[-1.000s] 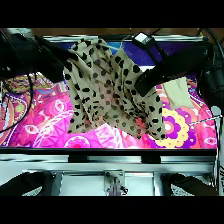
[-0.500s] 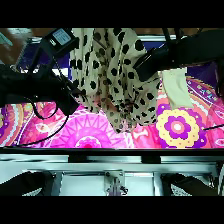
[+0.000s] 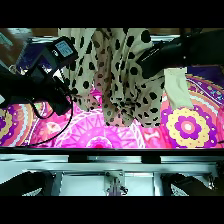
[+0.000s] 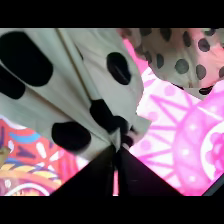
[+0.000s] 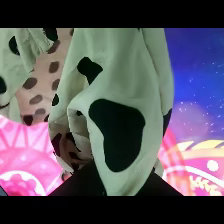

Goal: Fold the shirts.

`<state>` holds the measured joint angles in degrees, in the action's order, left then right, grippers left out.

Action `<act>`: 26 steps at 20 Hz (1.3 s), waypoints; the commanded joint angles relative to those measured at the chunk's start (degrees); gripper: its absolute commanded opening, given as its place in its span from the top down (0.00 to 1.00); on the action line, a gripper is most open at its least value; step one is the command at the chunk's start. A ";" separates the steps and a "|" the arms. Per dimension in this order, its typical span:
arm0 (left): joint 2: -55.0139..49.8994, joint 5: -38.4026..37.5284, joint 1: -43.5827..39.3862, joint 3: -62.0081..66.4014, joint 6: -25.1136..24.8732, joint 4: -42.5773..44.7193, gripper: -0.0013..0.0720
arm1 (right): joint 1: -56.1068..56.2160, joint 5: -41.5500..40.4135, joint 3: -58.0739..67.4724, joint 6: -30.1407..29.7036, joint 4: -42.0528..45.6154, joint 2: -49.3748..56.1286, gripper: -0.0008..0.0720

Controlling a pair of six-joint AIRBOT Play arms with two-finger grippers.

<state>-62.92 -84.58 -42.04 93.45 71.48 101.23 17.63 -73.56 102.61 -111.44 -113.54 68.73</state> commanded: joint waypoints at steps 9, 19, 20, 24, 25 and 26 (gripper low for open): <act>-0.94 31.32 0.83 1.92 4.50 0.07 0.30 | 0.00 -7.23 0.07 4.55 0.00 -3.67 0.89; -11.82 57.07 0.83 1.95 8.33 -16.04 0.25 | -0.02 -10.80 0.07 4.74 0.09 -3.65 0.89; -12.37 57.16 0.96 1.95 8.33 -16.04 0.26 | -0.02 -10.80 0.07 4.74 0.09 -3.65 0.89; -14.82 57.05 1.05 1.95 8.26 -15.72 0.64 | -0.02 -11.32 0.07 4.74 0.13 -3.65 0.89; -14.93 56.63 1.20 1.95 8.26 -14.58 0.90 | -0.02 -12.00 0.07 4.74 0.48 -3.67 0.89; -14.58 56.35 1.44 1.97 8.09 -13.03 0.92 | -0.02 -13.00 0.07 4.74 1.27 -3.67 0.89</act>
<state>-76.77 -28.73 -40.97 95.35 79.75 86.26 17.56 -85.08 102.65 -106.65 -113.12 65.10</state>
